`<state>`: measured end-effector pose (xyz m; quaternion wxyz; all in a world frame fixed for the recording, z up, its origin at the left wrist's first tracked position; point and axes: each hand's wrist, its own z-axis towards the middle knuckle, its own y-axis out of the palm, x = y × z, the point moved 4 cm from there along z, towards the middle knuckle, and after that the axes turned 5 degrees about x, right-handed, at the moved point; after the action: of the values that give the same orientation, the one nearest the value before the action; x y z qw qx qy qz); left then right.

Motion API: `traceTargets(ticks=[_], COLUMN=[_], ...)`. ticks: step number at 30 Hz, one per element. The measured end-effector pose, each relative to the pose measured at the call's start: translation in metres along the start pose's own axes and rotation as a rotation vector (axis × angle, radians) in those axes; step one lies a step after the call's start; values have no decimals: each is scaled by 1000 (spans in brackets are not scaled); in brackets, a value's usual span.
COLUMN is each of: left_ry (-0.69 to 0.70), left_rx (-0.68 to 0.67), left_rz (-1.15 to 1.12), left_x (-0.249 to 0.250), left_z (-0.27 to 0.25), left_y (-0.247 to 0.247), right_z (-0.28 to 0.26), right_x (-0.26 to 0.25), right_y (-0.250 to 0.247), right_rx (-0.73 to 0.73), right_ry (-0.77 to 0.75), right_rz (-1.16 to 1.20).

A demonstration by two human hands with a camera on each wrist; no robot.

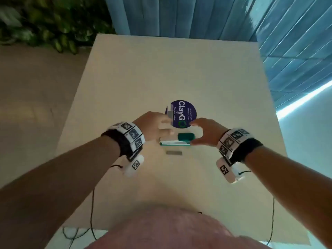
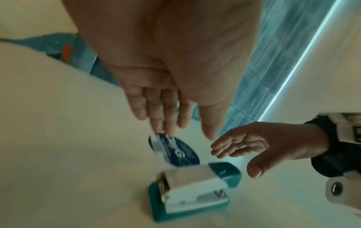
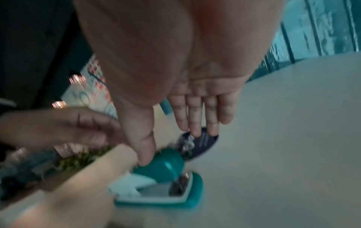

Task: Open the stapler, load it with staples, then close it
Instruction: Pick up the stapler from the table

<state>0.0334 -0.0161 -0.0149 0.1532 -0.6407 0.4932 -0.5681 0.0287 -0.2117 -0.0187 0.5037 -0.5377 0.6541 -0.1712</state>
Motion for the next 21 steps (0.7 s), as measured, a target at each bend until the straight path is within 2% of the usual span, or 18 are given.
traceTargets(ticks=[4, 10, 16, 21], left_ry=[49, 140, 153, 187], left_rx=[-45, -71, -56, 56], left_rz=[-22, 23, 117, 48], left_x=[16, 39, 42, 39], left_z=[11, 22, 28, 14], left_y=[32, 56, 52, 25], right_z=[11, 19, 20, 17], right_x=[-11, -7, -1, 3], right_y=[19, 32, 33, 34], right_rx=[6, 60, 52, 93], right_ry=[-53, -33, 9, 16], right_rz=[-71, 7, 33, 88])
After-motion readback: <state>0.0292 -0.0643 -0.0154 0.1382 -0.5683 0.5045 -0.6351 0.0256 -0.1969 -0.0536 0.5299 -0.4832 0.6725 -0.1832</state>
